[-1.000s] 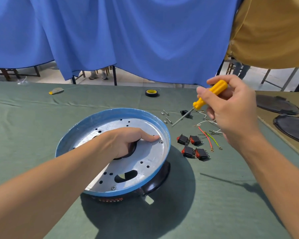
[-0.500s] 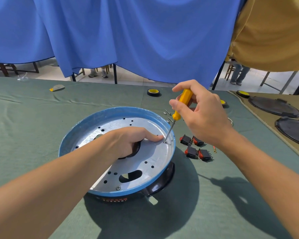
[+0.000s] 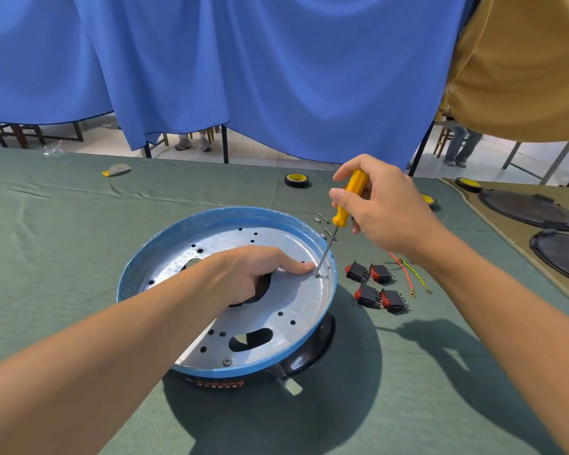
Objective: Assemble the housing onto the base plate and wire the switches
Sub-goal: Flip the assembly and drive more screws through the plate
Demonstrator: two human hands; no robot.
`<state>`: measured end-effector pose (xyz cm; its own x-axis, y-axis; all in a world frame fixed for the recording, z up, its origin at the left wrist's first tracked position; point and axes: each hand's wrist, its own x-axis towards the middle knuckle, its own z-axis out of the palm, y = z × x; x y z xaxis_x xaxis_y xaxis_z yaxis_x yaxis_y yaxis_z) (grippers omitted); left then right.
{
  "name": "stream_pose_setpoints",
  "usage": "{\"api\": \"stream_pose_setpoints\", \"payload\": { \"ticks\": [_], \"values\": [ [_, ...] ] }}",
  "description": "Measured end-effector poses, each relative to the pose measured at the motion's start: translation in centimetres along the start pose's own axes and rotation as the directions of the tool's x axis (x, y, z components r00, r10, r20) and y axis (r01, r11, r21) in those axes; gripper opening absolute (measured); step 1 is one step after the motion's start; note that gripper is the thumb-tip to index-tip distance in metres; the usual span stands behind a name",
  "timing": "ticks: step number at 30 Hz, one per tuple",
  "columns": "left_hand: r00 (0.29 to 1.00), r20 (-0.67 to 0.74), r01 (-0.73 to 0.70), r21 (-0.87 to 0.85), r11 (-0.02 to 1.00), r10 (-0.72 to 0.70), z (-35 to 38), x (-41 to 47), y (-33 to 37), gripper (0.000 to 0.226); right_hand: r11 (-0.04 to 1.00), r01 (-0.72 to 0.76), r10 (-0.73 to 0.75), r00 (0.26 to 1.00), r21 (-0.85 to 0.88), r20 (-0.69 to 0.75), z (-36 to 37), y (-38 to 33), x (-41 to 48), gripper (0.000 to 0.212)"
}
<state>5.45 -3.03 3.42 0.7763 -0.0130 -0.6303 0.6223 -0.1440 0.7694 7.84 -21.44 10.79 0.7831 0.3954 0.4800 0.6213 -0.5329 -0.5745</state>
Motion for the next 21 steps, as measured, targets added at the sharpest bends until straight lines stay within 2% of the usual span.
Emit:
{"api": "stream_pose_setpoints", "payload": {
  "ticks": [3,9,12,15,18,21],
  "values": [
    [1.000,0.002,-0.002,-0.003,1.000,0.002,0.0,0.1,0.0,0.039,0.999,-0.034,0.034,0.999,0.001,0.036,-0.3,0.2,0.3,0.014],
    [1.000,0.010,-0.015,0.003,1.000,0.015,0.1,0.0,0.0,0.040,0.996,0.086,-0.084,0.990,-0.017,0.109,-0.8,-0.4,-0.1,0.014],
    [1.000,0.009,-0.016,0.028,0.999,0.016,0.1,-0.2,0.1,0.040,0.979,0.086,-0.078,0.996,-0.184,0.051,-0.4,-1.0,0.2,0.027],
    [1.000,0.011,-0.020,0.039,0.999,0.019,0.1,-0.2,0.1,0.040,0.899,0.054,-0.033,0.998,-0.435,0.057,0.0,-1.7,1.0,0.042],
    [1.000,0.003,-0.025,0.052,0.998,0.025,0.1,-0.4,0.1,0.043,0.872,0.028,0.111,0.961,-0.489,0.253,-1.1,-2.9,1.9,0.040],
    [1.000,-0.001,-0.022,0.058,0.998,0.022,0.3,-0.6,0.3,0.041,0.889,0.091,0.141,0.877,-0.448,0.459,-2.2,-3.9,2.2,0.012]
  ]
}}
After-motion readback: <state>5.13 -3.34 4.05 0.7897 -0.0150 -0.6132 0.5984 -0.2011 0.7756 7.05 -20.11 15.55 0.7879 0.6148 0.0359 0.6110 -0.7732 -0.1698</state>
